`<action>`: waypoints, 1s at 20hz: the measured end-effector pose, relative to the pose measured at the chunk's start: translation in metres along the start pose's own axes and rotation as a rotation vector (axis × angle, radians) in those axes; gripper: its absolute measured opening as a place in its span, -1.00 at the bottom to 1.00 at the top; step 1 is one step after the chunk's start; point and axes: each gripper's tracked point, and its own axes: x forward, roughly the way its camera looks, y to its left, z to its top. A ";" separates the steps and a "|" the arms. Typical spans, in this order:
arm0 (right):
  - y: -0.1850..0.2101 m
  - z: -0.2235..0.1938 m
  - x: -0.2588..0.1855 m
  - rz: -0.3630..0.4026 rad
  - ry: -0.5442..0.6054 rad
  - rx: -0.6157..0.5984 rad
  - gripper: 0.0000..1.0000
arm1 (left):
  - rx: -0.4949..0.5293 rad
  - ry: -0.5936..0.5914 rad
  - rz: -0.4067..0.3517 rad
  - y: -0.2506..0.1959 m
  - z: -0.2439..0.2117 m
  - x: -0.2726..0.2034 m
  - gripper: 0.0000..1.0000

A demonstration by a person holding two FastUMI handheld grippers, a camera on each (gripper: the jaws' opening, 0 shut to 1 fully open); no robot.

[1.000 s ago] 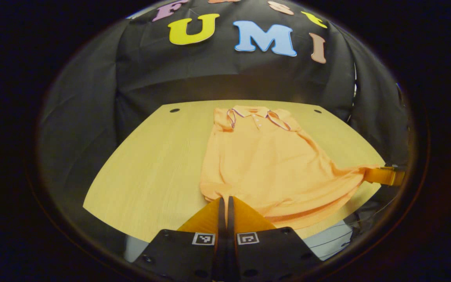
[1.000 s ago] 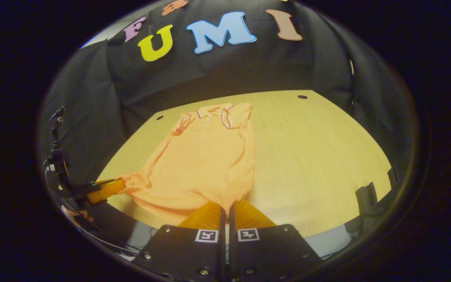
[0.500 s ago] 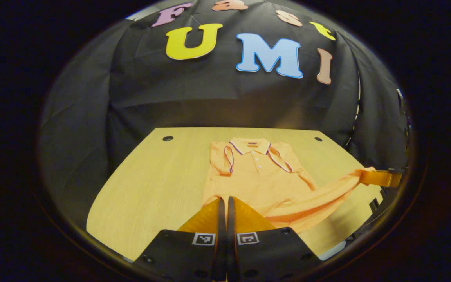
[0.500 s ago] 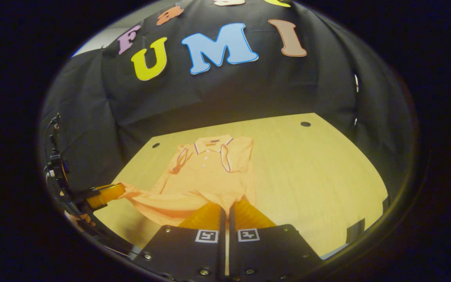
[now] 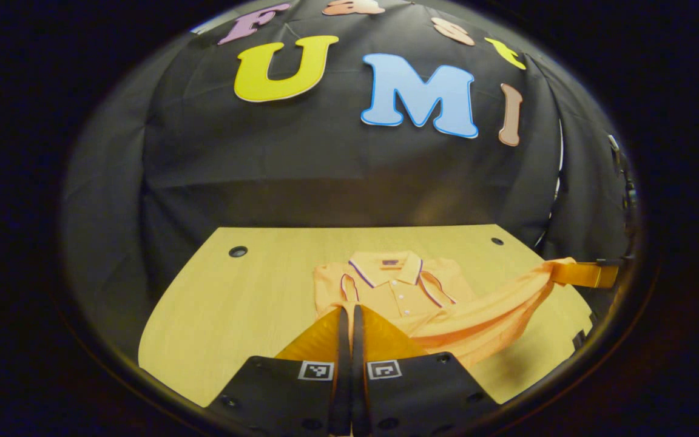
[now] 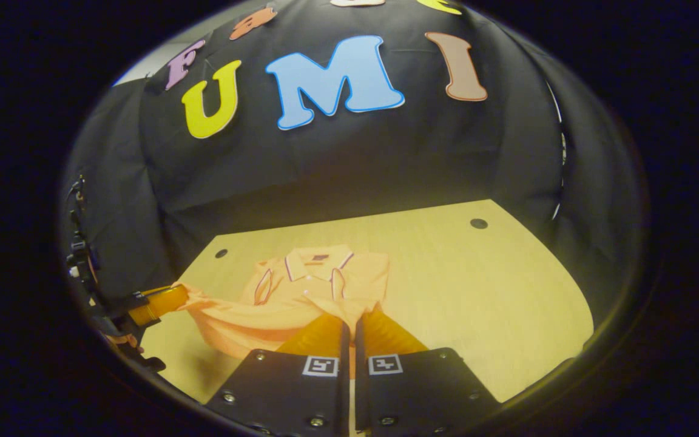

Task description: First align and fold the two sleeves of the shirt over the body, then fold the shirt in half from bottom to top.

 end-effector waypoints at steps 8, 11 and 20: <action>0.000 0.045 0.070 -0.055 -0.012 -0.002 -0.93 | -0.048 -0.077 -0.015 0.014 0.041 0.083 -0.88; 0.000 0.056 0.097 -0.070 -0.019 0.003 -0.91 | -0.049 -0.092 -0.005 0.026 0.048 0.113 -0.88; -0.008 0.059 0.177 -0.135 -0.018 -0.029 -0.92 | -0.004 -0.143 0.009 0.040 0.050 0.183 -0.88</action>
